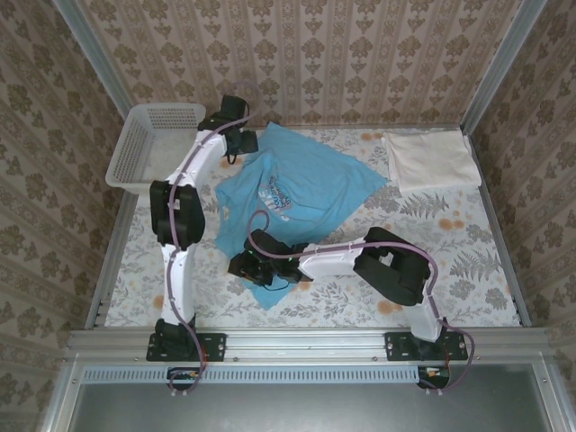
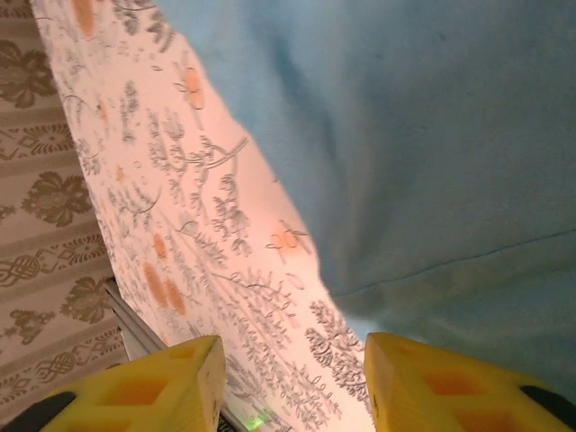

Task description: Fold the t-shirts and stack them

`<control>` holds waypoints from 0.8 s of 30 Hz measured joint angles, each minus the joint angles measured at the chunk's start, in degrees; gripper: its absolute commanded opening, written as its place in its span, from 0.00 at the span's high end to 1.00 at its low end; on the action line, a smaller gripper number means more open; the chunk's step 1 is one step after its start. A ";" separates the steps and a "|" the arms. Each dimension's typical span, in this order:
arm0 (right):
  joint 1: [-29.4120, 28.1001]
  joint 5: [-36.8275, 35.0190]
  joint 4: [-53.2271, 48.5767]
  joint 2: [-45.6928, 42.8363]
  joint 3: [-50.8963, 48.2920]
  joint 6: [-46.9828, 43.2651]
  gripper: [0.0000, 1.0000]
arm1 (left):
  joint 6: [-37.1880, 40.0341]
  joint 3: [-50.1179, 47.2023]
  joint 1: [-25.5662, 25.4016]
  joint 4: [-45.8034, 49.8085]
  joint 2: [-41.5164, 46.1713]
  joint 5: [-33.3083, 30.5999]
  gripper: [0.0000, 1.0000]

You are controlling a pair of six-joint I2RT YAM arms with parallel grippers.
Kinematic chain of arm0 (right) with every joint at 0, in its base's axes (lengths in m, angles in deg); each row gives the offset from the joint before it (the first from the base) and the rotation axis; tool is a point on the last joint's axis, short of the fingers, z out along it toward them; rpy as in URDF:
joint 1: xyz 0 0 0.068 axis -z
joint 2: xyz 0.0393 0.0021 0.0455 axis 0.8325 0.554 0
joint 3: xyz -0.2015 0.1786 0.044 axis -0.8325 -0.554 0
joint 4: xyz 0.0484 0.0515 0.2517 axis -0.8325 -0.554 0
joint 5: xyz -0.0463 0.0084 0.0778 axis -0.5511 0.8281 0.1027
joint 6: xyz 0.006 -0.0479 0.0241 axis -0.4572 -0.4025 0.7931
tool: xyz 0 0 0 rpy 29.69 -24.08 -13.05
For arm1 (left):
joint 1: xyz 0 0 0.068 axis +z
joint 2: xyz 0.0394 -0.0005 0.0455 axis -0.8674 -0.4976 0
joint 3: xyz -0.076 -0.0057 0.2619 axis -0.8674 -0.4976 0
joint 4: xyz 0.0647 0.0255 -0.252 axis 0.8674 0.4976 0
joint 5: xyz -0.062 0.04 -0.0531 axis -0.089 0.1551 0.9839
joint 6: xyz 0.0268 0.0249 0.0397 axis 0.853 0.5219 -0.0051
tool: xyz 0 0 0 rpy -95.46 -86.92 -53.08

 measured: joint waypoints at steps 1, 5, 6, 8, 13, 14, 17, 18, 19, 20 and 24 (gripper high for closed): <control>0.24 -0.68 -1.46 -1.62 -0.42 -1.27 0.44 | -0.15 -0.92 -0.04 0.20 1.97 -0.22 0.25; 4.11 -3.08 -4.98 -13.77 -6.23 -6.62 0.41 | -1.90 -11.80 -0.90 -2.25 14.23 -1.05 0.24; 6.64 -3.96 -6.54 -17.94 -7.96 -8.37 0.40 | -2.67 -16.02 -1.22 -2.99 18.29 -1.11 0.24; 12.94 -5.92 -9.64 -24.09 -9.27 -11.96 0.40 | -4.57 -24.98 -2.32 -5.44 26.69 -1.07 0.25; 33.99 -11.54 -15.63 -30.73 -9.57 -22.99 0.39 | -10.47 -46.66 -7.28 -12.22 41.97 0.26 0.31; 38.03 -12.35 -16.61 -30.53 -9.55 -25.29 0.41 | -11.85 -51.28 -8.85 -13.11 43.91 0.50 0.32; 48.11 -13.20 -19.98 -26.84 -8.24 -30.60 0.46 | -14.64 -61.31 -13.16 -14.16 46.45 1.05 0.34; 50.69 -13.27 -21.20 -24.55 -7.15 -32.11 0.47 | -15.63 -64.76 -15.04 -14.10 46.99 1.36 0.34; 52.59 -13.07 -22.43 -22.05 -5.70 -33.88 0.48 | -16.55 -67.87 -16.55 -14.08 47.60 1.66 0.34; 54.34 -12.92 -23.39 -18.82 -3.91 -35.54 0.48 | -17.20 -70.03 -17.73 -13.99 48.33 1.88 0.34; 56.63 -12.28 -26.99 -8.70 3.48 -40.37 0.49 | -19.87 -77.53 -21.70 -12.72 54.10 1.95 0.32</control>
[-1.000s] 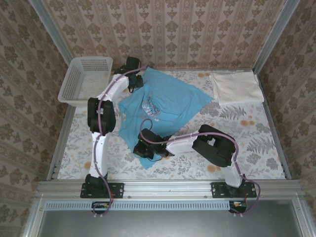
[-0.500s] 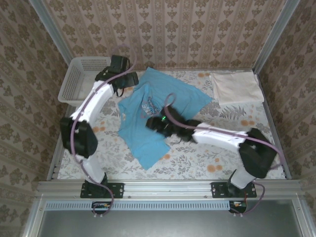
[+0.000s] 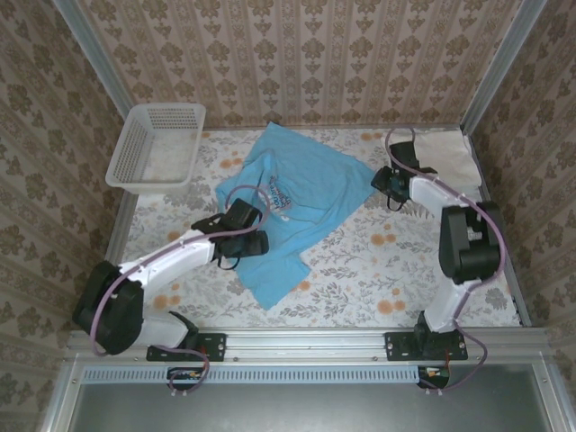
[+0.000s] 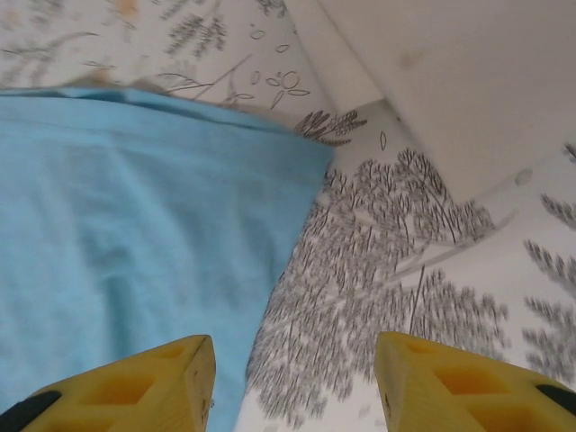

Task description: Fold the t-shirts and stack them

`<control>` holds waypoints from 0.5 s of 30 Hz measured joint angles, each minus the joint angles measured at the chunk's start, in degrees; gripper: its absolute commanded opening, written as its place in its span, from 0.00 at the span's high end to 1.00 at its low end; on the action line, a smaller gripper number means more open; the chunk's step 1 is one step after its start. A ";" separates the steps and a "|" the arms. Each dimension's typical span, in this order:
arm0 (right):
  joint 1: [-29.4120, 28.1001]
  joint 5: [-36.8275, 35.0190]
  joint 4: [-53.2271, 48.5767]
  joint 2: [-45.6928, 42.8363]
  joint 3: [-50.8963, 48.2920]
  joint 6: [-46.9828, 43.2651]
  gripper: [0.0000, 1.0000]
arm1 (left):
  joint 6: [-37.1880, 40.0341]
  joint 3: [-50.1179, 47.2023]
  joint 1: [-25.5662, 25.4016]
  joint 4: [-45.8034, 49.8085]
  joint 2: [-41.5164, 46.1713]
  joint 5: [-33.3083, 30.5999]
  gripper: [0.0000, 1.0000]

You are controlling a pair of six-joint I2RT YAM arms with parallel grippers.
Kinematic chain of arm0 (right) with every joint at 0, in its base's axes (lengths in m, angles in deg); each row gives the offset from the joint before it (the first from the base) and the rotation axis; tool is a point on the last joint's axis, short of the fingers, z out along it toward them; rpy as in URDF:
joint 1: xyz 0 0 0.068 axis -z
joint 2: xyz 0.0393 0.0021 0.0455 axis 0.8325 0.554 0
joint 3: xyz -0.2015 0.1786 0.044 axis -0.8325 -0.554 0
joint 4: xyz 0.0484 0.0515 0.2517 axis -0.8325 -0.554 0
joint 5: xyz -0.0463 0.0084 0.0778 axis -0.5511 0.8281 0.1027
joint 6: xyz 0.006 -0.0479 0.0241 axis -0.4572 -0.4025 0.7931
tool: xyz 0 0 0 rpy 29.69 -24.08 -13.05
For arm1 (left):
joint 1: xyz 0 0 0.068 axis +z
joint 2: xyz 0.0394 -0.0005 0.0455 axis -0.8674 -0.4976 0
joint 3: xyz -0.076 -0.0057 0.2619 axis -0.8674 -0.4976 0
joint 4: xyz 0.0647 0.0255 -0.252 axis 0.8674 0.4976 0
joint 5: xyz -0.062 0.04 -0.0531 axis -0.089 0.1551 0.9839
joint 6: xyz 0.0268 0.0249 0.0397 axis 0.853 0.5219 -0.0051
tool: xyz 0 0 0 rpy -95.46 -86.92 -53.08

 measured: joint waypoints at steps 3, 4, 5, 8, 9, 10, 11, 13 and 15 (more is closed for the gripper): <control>0.11 0.42 -1.90 5.79 5.25 -2.62 0.51 | -1.68 -2.75 -2.14 0.85 3.63 0.09 0.32; 0.11 0.39 -2.64 7.39 6.97 -3.21 0.53 | -2.34 -3.58 -2.78 0.81 4.26 0.13 0.32; 0.11 0.33 -3.30 8.63 8.37 -3.74 0.54 | -2.89 -4.39 -3.21 0.81 4.50 0.24 0.32; 0.13 0.13 -4.17 11.06 11.23 -4.63 0.58 | -4.52 -7.65 -4.35 0.39 4.52 0.55 0.32; 0.13 -0.22 -4.63 11.56 11.96 -4.94 0.58 | -5.03 -8.63 -4.61 0.37 4.52 0.74 0.32; 0.13 -0.50 -5.07 11.96 12.50 -5.22 0.59 | -5.42 -9.66 -4.66 0.20 4.52 1.03 0.32; 0.15 -0.79 -5.44 12.46 13.14 -5.46 0.60 | -5.90 -10.78 -4.79 -0.09 4.52 1.27 0.32; 0.31 -1.01 -5.95 13.57 14.38 -5.66 0.62 | -6.75 -12.41 -4.87 -1.07 4.52 1.68 0.37; 0.52 -1.05 -6.43 14.80 15.37 -5.75 0.64 | -7.23 -13.62 -4.87 -2.29 4.52 2.01 0.45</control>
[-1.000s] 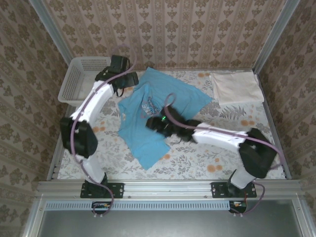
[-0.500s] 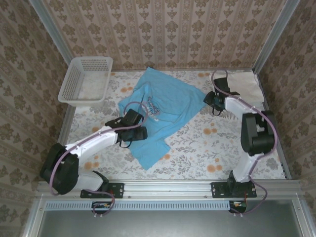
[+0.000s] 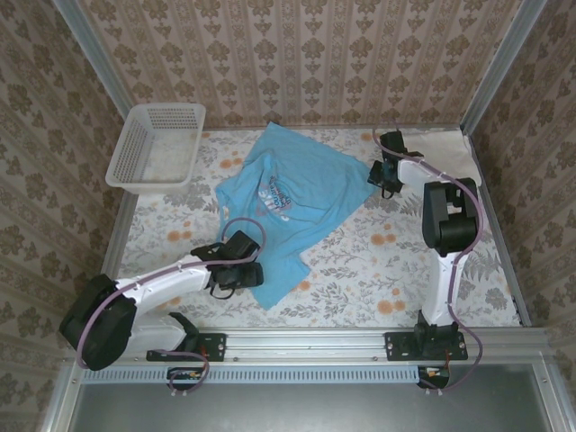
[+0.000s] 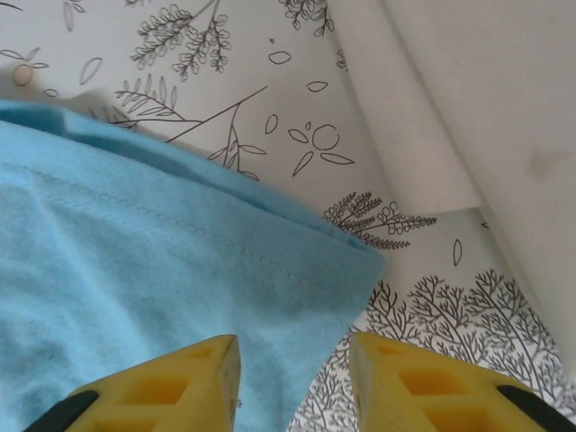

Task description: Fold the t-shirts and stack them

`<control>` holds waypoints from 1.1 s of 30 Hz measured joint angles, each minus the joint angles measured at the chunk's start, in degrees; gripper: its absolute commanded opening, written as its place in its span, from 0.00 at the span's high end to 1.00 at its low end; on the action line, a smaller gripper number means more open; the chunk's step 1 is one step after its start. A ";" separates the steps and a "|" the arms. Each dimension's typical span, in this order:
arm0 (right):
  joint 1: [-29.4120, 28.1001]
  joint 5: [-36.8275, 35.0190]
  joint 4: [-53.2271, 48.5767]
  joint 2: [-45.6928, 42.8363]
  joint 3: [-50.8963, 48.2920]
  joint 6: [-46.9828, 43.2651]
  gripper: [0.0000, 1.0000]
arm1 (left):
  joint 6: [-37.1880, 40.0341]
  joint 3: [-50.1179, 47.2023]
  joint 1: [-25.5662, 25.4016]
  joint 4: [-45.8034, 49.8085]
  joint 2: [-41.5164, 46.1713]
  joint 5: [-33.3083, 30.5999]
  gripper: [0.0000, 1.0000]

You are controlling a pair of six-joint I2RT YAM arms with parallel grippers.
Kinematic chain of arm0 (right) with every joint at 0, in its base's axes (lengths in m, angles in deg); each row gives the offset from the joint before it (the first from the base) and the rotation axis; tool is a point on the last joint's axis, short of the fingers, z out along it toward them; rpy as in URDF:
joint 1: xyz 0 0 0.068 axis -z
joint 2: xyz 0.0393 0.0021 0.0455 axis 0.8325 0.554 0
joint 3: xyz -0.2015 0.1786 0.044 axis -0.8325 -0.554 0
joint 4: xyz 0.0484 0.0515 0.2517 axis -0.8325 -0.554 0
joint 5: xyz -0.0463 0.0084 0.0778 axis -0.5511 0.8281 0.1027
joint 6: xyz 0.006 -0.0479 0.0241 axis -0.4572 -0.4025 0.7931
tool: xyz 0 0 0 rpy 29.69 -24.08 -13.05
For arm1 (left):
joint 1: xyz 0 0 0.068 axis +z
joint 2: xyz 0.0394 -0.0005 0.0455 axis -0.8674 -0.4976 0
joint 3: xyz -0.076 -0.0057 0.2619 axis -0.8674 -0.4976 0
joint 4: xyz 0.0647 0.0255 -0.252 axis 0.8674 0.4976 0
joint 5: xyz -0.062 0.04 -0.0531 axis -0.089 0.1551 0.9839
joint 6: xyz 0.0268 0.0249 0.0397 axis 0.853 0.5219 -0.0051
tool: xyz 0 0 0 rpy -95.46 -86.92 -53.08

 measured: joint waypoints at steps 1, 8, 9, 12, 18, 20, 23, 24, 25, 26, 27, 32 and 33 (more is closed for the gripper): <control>0.11 0.00 -0.35 0.50 0.33 0.00 0.65 | -0.42 -0.15 0.04 -0.09 0.07 -0.17 0.48; 0.39 -0.68 -4.07 3.04 3.63 -0.04 0.73 | -1.38 -0.59 0.96 -0.31 0.07 -0.90 0.63; 0.42 -0.79 -4.70 3.54 4.37 -0.09 0.76 | -1.46 -0.70 1.25 -0.26 0.00 -0.98 0.68; 0.42 -1.22 -5.97 4.09 5.22 0.00 0.84 | -1.62 -0.79 2.10 0.39 -0.13 -1.40 0.84; 0.48 -0.83 -7.85 4.55 6.36 -0.17 1.00 | -1.31 -1.18 3.15 0.26 0.72 -1.55 1.00; 0.48 -0.63 -7.85 4.55 6.36 -0.26 1.00 | -1.29 -1.81 3.65 -0.96 1.42 -1.07 1.00; 0.46 -0.39 -6.80 3.96 5.07 -0.28 1.00 | -1.05 -2.40 5.01 -1.64 3.41 -0.48 1.00; 0.42 -0.15 -5.99 2.93 3.45 -0.31 1.00 | -0.92 -2.49 5.68 -1.64 4.28 -0.39 1.00; 0.35 0.07 -5.64 1.97 1.95 -0.28 1.00 | -0.72 -2.56 6.34 -1.64 5.20 -0.26 1.00; 0.22 0.33 -5.62 0.46 -0.15 -0.28 1.00 | -0.55 -2.62 6.99 -1.57 6.23 -0.20 1.00; 0.00 0.72 -5.46 -1.62 -3.10 -0.28 1.00 | -0.42 -2.67 7.74 -1.51 7.54 -0.09 1.00; -0.46 2.43 -4.20 -12.87 -16.22 -0.31 1.00 | 0.50 -3.06 10.56 -0.37 12.76 0.66 1.00; -0.46 2.80 -4.31 -15.41 -18.53 -0.31 1.00 | 0.61 -3.19 11.10 0.35 13.92 0.83 1.00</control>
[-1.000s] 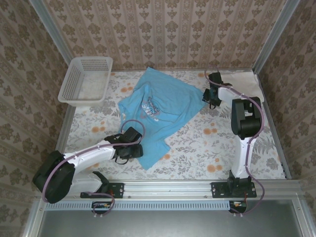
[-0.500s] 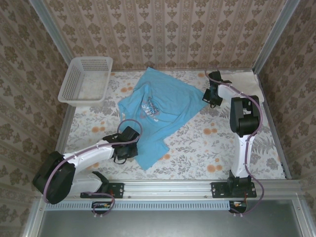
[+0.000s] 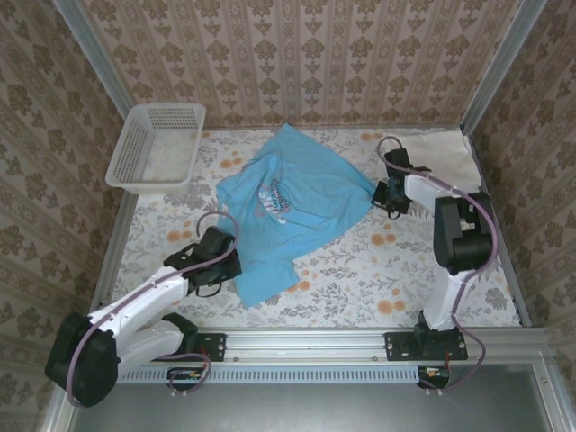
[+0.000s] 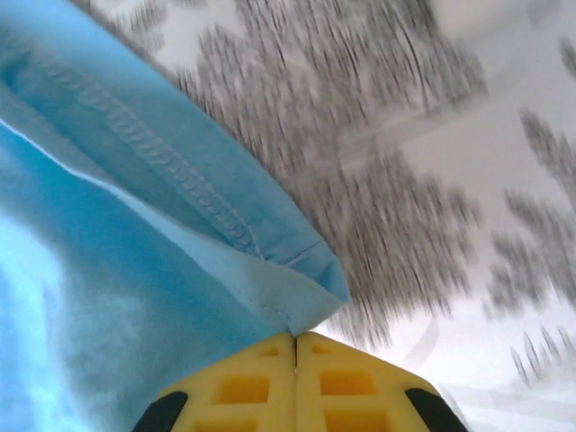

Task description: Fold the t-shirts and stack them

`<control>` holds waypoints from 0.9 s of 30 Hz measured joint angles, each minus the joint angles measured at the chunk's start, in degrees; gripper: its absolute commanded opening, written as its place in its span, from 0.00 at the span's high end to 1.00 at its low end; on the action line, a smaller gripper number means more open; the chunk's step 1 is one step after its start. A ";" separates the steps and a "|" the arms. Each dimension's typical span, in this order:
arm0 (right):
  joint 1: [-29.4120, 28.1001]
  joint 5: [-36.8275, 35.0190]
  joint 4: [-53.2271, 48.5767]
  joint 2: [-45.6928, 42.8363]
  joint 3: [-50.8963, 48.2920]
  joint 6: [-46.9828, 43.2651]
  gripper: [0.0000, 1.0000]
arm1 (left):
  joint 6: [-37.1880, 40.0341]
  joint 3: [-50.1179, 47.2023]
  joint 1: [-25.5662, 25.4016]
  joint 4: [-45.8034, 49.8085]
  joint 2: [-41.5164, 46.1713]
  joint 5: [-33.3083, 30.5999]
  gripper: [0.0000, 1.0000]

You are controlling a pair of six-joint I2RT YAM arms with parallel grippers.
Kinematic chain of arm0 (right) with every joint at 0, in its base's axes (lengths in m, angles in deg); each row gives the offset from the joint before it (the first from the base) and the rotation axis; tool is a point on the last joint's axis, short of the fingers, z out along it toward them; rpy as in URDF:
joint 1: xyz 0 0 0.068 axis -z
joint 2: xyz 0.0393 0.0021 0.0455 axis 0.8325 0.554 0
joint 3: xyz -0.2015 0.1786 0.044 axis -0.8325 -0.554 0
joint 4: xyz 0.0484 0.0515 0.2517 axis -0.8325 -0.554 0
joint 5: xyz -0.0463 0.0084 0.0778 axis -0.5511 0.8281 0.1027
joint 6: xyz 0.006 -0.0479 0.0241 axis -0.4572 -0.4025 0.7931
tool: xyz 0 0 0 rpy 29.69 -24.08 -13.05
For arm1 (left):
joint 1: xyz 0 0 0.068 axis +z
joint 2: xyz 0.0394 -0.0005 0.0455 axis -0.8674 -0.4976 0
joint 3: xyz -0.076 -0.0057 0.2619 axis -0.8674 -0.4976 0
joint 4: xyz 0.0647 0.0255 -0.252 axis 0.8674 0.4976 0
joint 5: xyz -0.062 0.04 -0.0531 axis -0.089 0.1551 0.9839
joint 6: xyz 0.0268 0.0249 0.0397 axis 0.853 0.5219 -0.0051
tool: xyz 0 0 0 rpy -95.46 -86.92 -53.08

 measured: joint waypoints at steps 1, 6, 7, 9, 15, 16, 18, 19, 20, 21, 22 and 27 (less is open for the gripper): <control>0.07 0.31 -0.07 -2.49 -1.97 -0.02 1.00 | 0.15 -0.17 0.44 0.50 0.90 0.00 1.00; 1.01 2.29 -0.15 -14.56 -9.81 -0.15 1.00 | 0.33 -1.57 3.17 2.75 5.07 0.85 1.00; 1.05 2.82 -0.02 -16.26 -10.95 -0.07 1.00 | 0.39 -1.70 3.72 3.30 5.68 1.07 1.00; 1.18 4.20 0.28 -20.72 -14.91 0.39 1.00 | 0.39 -1.75 4.66 4.11 6.82 1.57 1.00; 0.22 5.51 -0.22 -37.75 -31.45 4.11 1.00 | 0.37 -2.99 5.81 5.68 11.41 2.78 1.00; -0.17 5.53 -0.76 -41.07 -33.86 5.01 1.00 | 0.39 -2.99 6.03 6.10 11.87 2.80 1.00; -0.92 5.51 -2.05 -46.51 -37.51 6.69 1.00 | 0.37 -2.99 6.32 6.80 12.44 2.82 1.00; -1.40 5.51 -2.45 -49.29 -39.39 7.80 1.00 | 0.37 -2.99 6.54 7.13 12.66 2.82 1.00; -1.90 5.49 -2.71 -51.21 -40.72 8.57 1.00 | 0.37 -2.99 6.54 7.37 12.79 2.82 1.00; -2.56 5.44 -3.04 -53.48 -42.27 9.66 1.00 | 0.37 -2.99 6.56 7.54 12.94 2.80 1.00; -3.26 5.42 -3.82 -55.58 -43.69 10.82 1.00 | 0.37 -2.99 6.56 7.56 13.03 2.80 1.00; -5.79 5.01 -6.56 -63.39 -48.92 15.54 1.00 | 0.39 -2.97 8.24 7.63 13.11 2.86 0.99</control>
